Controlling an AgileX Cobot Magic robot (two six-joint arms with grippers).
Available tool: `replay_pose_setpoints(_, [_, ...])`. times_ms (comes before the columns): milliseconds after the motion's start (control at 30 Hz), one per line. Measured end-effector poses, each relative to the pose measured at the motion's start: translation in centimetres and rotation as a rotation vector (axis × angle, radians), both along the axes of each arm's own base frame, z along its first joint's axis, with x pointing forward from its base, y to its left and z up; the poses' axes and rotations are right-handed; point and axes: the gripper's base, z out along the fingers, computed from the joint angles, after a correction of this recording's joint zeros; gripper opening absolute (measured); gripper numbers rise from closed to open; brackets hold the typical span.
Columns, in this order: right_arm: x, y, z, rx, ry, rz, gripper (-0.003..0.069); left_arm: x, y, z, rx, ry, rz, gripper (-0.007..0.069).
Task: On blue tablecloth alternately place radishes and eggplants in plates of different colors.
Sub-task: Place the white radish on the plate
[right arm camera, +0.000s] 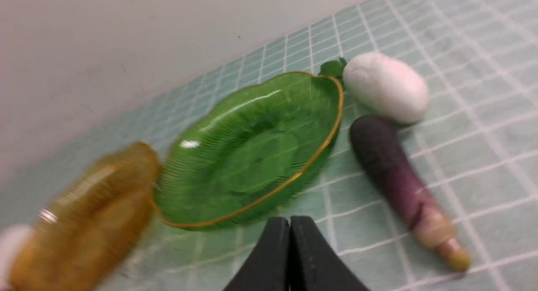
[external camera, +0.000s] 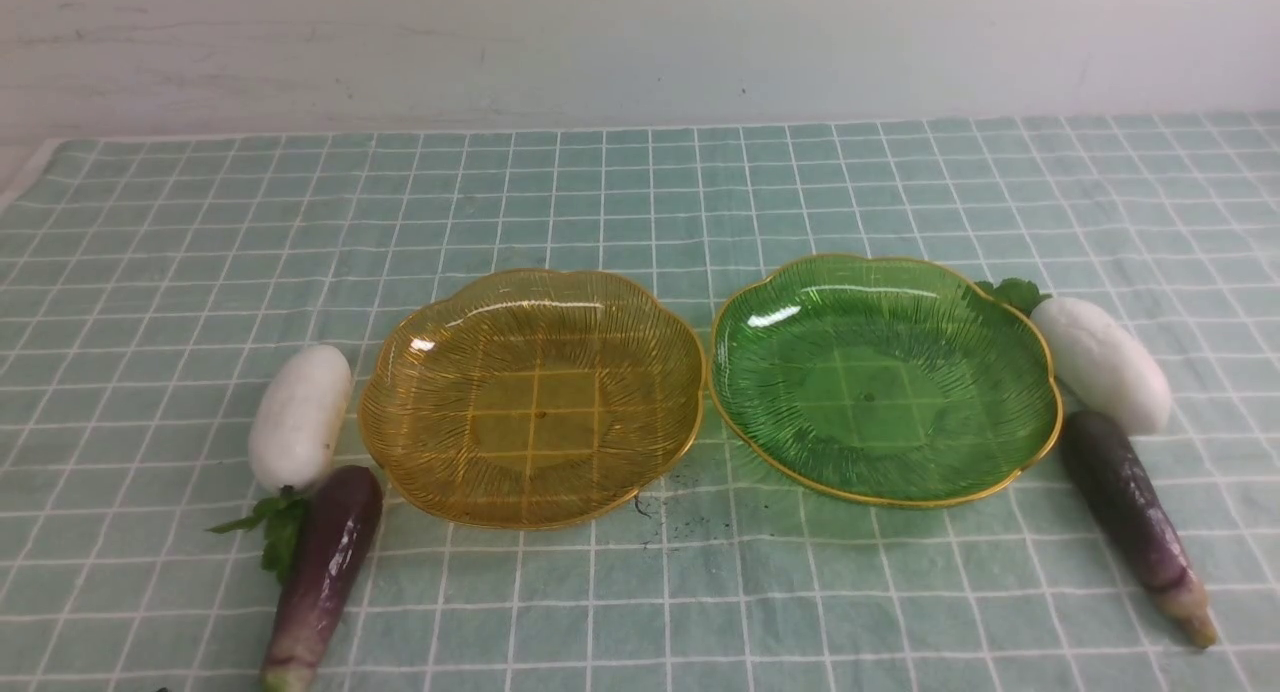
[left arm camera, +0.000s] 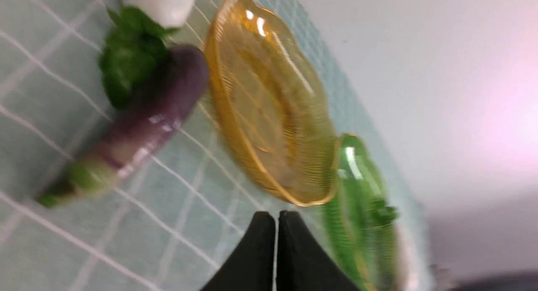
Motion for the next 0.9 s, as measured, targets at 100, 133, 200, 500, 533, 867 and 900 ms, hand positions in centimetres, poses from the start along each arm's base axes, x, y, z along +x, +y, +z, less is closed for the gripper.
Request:
replay_pose_setpoints(100, [0.0, 0.4, 0.1, 0.232, 0.021, 0.002, -0.0015, 0.0, -0.3, 0.4, -0.159, 0.007, -0.002, -0.0008])
replay_pose_setpoints(133, [0.0, 0.4, 0.2, 0.274, 0.022, 0.002, -0.0015, 0.0, -0.3, 0.5, -0.187, 0.006, 0.0, -0.0008])
replay_pose_setpoints(200, [0.0, 0.4, 0.3, 0.325, 0.014, -0.002, -0.0015, 0.0, -0.3, 0.6, -0.213, -0.008, 0.011, -0.0008])
replay_pose_setpoints(500, [-0.1, 0.4, 1.5, 0.293, -0.038, 0.008, -0.0015, -0.3, -0.9, 1.5, -0.087, -0.055, -0.09, -0.0008])
replay_pose_setpoints(533, [-0.4, 0.4, 3.6, 0.22, -0.113, 0.022, -0.0015, -0.5, -1.1, 2.6, -0.057, -0.091, -0.116, -0.0008])
replay_pose_setpoints(867, [3.0, 0.4, 9.5, -0.342, 0.257, 0.136, -0.0015, 1.1, -2.3, 6.2, 0.205, 0.09, -0.349, -0.0008])
replay_pose_setpoints(900, [3.8, 0.2, 9.6, -0.384, 0.34, 0.136, -0.0015, 1.5, -2.4, 6.1, 0.229, 0.136, -0.382, -0.0008])
